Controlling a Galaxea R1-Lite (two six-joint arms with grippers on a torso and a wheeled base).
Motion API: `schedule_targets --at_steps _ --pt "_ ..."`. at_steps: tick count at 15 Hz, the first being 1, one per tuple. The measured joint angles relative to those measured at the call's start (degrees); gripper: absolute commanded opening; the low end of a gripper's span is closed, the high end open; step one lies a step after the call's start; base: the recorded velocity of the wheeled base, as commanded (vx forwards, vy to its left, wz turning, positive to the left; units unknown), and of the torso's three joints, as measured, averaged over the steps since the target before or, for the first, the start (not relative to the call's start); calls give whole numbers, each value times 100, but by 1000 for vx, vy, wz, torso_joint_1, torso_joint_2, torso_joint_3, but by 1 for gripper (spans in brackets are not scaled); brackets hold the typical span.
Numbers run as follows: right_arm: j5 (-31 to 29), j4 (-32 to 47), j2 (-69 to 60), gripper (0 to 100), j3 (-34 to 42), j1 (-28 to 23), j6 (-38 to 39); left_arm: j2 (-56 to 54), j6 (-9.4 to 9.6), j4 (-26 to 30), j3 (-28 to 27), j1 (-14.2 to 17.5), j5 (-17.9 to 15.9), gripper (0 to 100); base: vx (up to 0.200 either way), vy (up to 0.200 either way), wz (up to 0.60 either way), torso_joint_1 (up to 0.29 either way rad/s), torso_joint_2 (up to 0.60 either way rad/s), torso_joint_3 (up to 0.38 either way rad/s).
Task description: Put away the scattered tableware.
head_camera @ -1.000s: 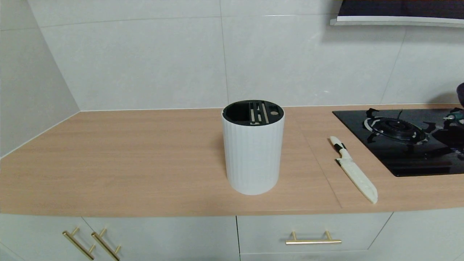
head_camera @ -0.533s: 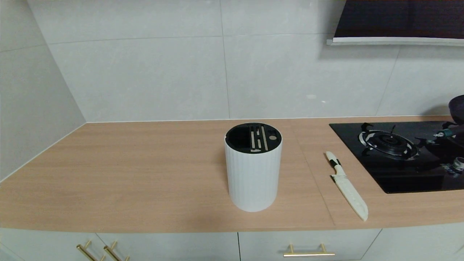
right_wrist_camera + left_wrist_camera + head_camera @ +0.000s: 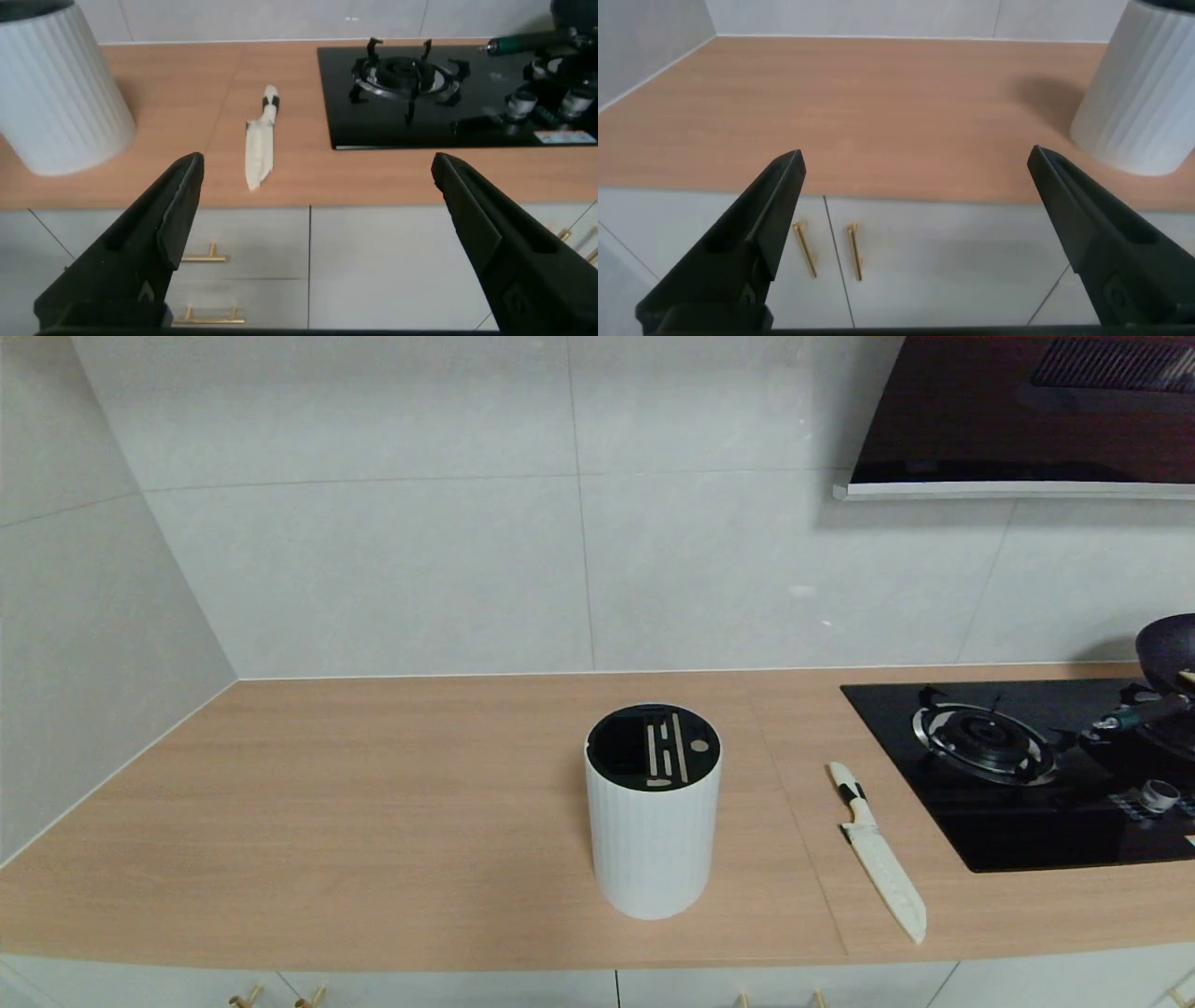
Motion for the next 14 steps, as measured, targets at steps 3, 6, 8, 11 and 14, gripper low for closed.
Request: schedule_targets --at_steps 3,6,8,11,14 --pt "0 0 0 100 0 0 -2 0 0 2 0 2 -2 100 0 0 0 183 -375 -204" --pt "0 0 0 100 0 0 0 0 -2 2 0 2 -2 100 0 0 0 158 -351 -183" --pt "-1 0 0 100 0 0 -5 0 -2 2 0 2 0 100 0 0 0 23 -40 -23" --pt "-22 5 0 100 0 0 -39 0 -2 2 0 2 -2 100 0 0 0 0 0 0" --pt "-20 -7 2 100 -17 0 -252 0 4 2 0 2 -2 100 0 0 0 0 0 0"
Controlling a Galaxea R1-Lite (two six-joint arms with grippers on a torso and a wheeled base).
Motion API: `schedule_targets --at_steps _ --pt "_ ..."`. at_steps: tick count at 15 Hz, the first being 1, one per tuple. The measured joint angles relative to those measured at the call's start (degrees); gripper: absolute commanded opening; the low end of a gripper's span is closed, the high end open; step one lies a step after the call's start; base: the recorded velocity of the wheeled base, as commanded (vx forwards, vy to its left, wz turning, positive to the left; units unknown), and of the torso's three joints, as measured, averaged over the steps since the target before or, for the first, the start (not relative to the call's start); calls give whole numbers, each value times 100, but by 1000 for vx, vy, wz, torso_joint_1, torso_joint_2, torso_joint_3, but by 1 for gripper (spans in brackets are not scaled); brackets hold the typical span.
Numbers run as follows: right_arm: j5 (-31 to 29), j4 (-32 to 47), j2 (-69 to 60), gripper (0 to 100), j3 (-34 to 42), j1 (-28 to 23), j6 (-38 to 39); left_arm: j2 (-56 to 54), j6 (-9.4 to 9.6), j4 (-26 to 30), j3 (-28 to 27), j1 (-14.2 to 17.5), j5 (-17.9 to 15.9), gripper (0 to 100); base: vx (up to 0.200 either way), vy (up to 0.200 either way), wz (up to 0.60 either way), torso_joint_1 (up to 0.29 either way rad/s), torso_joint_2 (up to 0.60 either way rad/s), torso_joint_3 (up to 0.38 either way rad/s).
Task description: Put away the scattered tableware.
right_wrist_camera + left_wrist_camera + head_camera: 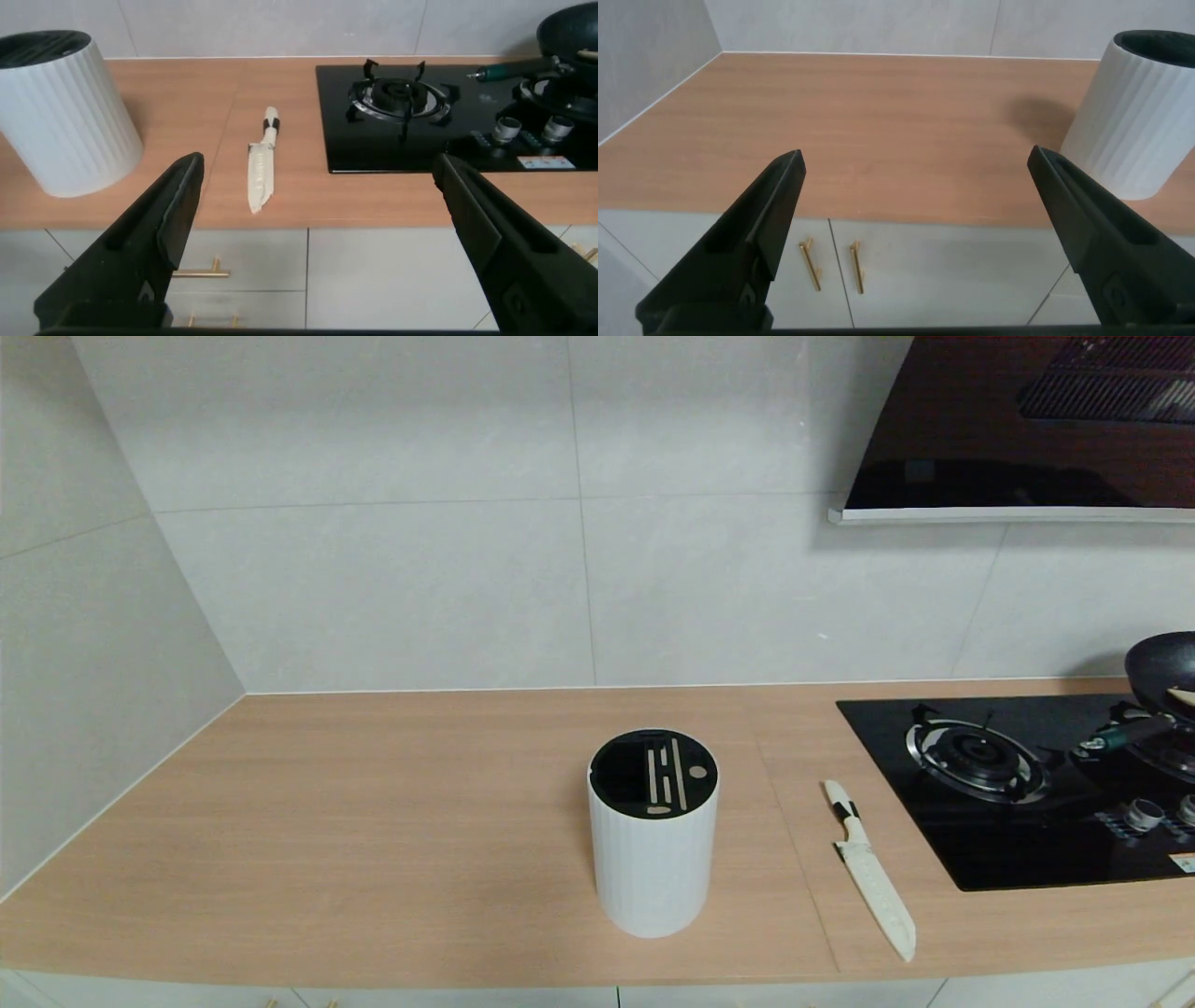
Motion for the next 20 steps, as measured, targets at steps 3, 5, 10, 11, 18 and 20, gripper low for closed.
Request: schedule_targets --at_steps 3,5,10,11,18,20 --pt "65 73 172 100 -645 13 -37 0 -2 2 0 0 0 100 0 0 0 0 0 0" --pt "243 69 751 100 -1200 68 -33 0 2 0 0 0 0 100 0 0 0 0 0 0" --pt "544 -88 3590 100 -2421 229 -30 0 2 0 0 0 2 100 0 0 0 0 0 0" --pt "524 -187 4217 100 -2633 315 -33 0 2 0 0 0 2 100 0 0 0 0 0 0" --pt "329 -1136 8149 100 -3838 827 -13 0 2 0 0 0 0 100 0 0 0 0 0 0" --pt "283 -1527 8952 100 -3914 861 0 0 9 0 0 2 0 100 0 0 0 0 0 0"
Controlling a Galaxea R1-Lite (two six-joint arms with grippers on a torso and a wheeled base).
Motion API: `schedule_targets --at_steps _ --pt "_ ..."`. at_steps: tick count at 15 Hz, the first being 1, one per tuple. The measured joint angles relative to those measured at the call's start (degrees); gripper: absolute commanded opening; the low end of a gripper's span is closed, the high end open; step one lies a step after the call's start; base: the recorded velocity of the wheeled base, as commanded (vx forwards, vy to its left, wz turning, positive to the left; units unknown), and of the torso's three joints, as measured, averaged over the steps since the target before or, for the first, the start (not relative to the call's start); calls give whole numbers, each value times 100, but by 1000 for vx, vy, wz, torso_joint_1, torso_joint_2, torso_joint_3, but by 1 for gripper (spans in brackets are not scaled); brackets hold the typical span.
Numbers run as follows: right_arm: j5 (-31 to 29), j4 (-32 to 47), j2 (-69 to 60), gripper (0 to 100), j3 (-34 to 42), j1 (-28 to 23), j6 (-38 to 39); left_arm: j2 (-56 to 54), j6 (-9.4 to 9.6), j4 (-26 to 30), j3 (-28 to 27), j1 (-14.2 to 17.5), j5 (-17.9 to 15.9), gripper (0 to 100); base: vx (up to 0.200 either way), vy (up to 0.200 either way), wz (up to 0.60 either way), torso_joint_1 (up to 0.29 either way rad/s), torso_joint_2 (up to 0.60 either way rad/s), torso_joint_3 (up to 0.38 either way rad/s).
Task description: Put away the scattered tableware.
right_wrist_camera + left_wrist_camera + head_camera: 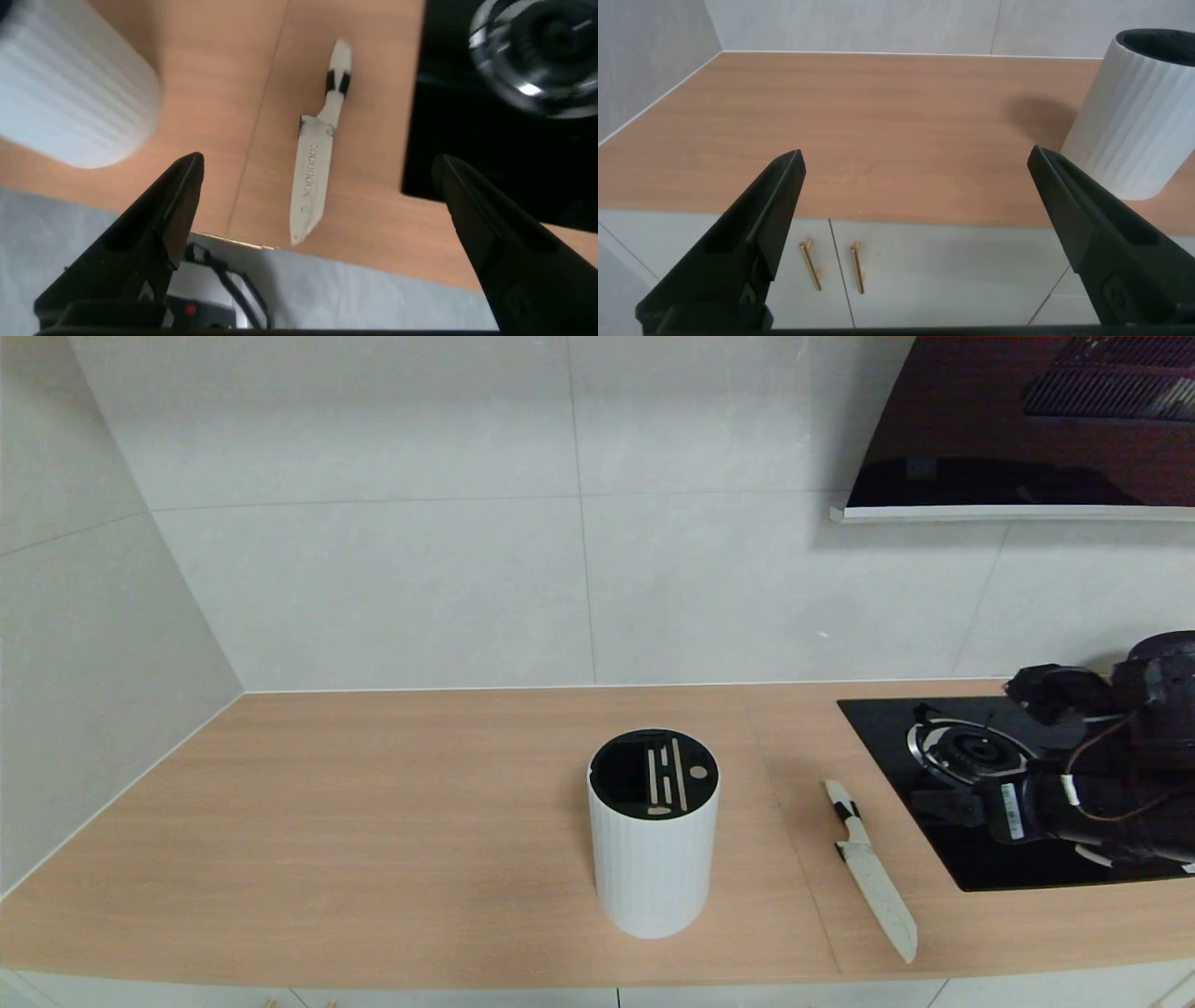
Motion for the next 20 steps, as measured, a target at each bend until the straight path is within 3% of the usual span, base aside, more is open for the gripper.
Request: schedule_targets --at_steps 6,10,15,20 --pt "-579 -1413 2076 100 2 40 62 0 -6 0 0 -2 2 100 0 0 0 0 0 0" --pt "-1067 -2094 3082 100 -59 261 524 0 -6 2 0 -5 0 100 0 0 0 0 0 0" --pt "-1170 -3326 3947 100 -96 357 652 0 -6 0 0 -2 0 100 0 0 0 0 0 0" --pt "-1175 -3506 4395 100 -207 357 720 0 -12 0 0 -2 2 100 0 0 0 0 0 0"
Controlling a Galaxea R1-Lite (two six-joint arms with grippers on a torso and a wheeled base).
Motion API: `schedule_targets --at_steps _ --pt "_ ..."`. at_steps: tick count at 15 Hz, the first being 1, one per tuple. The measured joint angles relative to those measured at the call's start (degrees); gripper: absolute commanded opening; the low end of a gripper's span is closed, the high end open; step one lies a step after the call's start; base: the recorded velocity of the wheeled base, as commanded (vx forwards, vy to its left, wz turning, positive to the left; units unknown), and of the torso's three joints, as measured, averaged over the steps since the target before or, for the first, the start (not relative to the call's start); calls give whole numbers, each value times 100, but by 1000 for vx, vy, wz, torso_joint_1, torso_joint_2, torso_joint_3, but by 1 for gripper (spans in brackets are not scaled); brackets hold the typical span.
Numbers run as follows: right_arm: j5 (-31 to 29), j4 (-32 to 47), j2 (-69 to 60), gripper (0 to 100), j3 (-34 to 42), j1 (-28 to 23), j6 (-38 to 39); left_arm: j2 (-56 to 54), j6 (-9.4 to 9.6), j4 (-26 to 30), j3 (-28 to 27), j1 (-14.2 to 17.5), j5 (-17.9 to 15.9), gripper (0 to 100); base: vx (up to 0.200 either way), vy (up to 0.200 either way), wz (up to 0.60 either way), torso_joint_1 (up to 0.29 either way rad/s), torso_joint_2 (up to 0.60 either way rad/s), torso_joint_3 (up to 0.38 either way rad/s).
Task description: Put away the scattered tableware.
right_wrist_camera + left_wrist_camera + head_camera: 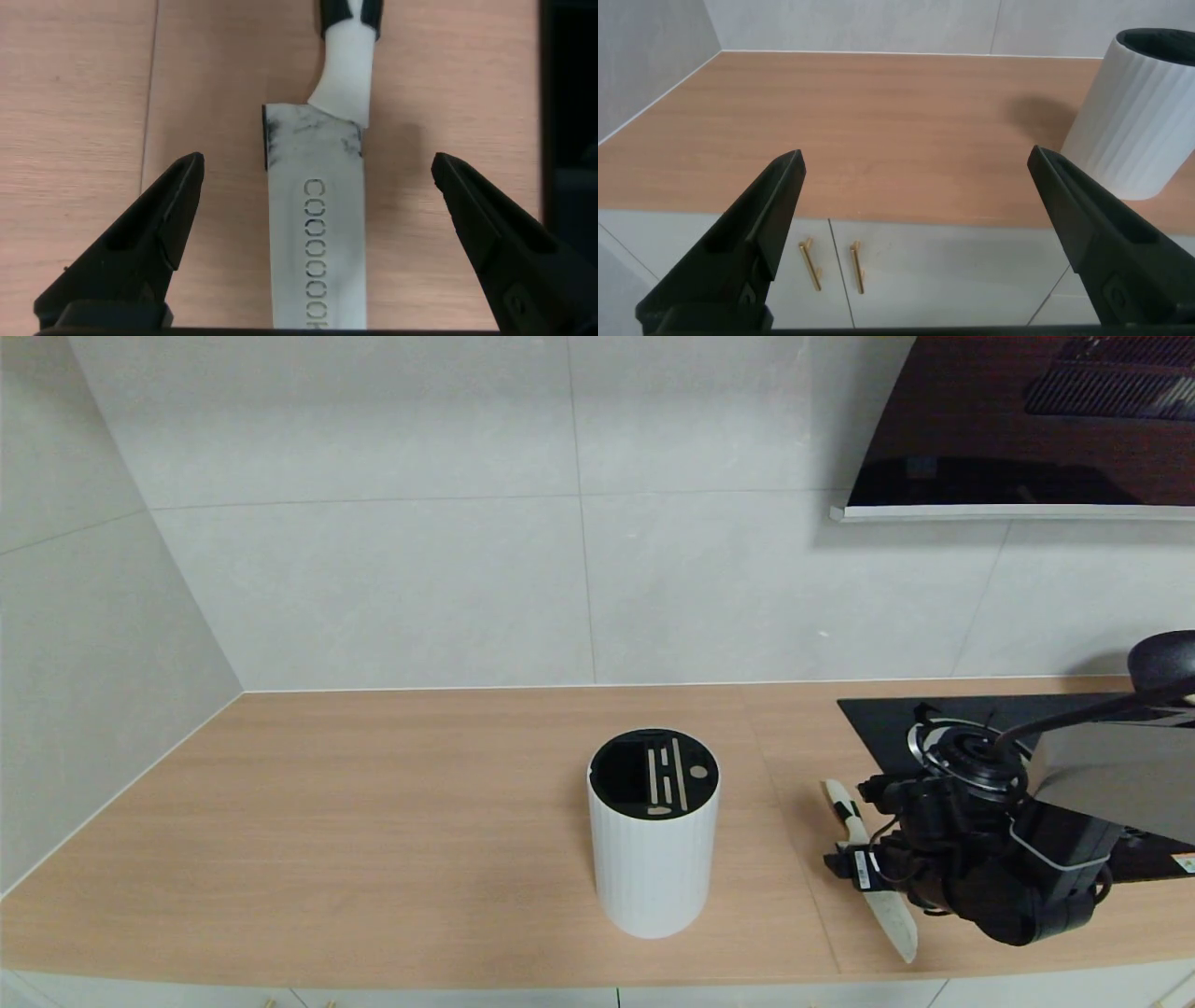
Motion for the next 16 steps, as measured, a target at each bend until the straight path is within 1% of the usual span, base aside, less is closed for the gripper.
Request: schedule_targets --at_steps 13,14,16 --pt "-213 -1 308 100 -377 -13 312 0 0 0 0 0 -2 100 0 0 0 0 0 0" --pt "-215 -4 319 0 -383 -13 313 0 1 0 0 0 0 100 0 0 0 0 0 0" --pt "-215 -4 339 0 -385 -13 313 0 0 0 0 0 -2 100 0 0 0 0 0 0"
